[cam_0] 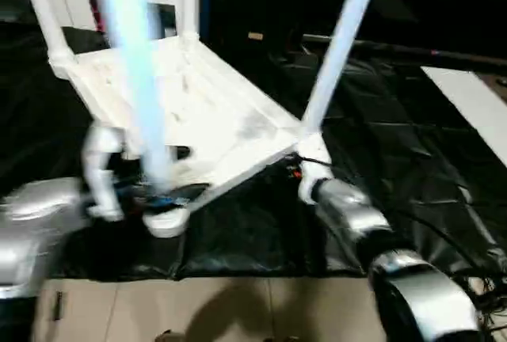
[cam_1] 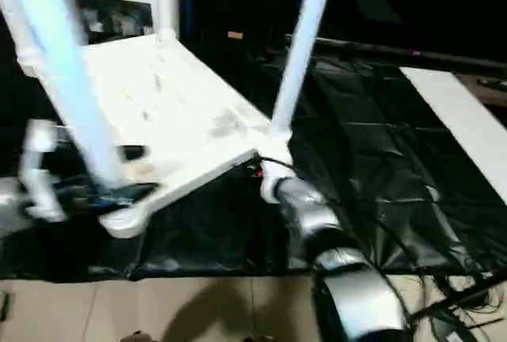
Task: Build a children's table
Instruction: Rotate table base
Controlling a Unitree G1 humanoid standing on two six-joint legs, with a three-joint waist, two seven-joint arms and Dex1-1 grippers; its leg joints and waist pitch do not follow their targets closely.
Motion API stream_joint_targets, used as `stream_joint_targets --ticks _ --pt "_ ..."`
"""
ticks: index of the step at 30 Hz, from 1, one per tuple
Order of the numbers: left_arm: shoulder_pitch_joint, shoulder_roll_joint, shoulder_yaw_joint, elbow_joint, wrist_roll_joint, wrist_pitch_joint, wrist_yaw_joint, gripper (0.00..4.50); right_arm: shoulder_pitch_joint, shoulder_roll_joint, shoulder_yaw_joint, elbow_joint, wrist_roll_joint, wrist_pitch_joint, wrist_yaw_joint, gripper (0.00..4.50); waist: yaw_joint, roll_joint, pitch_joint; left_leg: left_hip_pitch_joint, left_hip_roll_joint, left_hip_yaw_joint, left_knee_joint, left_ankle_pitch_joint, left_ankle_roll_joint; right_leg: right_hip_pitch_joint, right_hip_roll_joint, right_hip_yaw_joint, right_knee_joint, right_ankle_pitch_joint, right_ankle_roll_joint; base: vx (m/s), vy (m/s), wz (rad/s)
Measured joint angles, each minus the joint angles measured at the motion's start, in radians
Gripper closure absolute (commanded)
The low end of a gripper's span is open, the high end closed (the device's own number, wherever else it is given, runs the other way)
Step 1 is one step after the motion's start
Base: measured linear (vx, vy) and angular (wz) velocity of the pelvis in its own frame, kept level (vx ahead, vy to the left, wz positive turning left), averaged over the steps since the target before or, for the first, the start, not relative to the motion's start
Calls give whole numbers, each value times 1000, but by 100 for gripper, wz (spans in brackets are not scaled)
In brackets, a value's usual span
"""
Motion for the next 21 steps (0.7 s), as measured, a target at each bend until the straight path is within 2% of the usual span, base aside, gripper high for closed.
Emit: stream_joint_targets --ticks 5,10,13,18,21 --pt "-30 -61 -87 -13 4 9 12 0 -10 10 -16 35 -1 3 -20 139 -2 -1 0 0 0 0 0 0 0 0 0 0 0 0 0 0 0 0" --pt "-69 -156 -174 -12 21 17 62 0 -21 6 -17 65 -9 3 -24 139 -8 -1 0 -4 0 1 0 0 0 -1 0 0 0 0 1 0 0 0" --pt "-105 -235 -230 19 60 -8 104 0 -22 4 -23 73 -17 -2 -24 139 -11 0 0 -6 1 1 0 0 -1 -2 0 0 0 0 0 0 0 0" --pt "-189 -342 -303 145 166 -120 196 0 -22 -6 -31 74 -17 -12 -38 139 -9 8 4 -6 1 4 0 1 0 -2 0 0 0 0 0 0 0 0" --pt "-233 -378 -329 235 219 -188 253 0 -22 -16 -42 73 -14 -22 -49 139 -7 22 2 -7 0 5 0 1 0 -3 0 0 0 0 0 0 0 0"
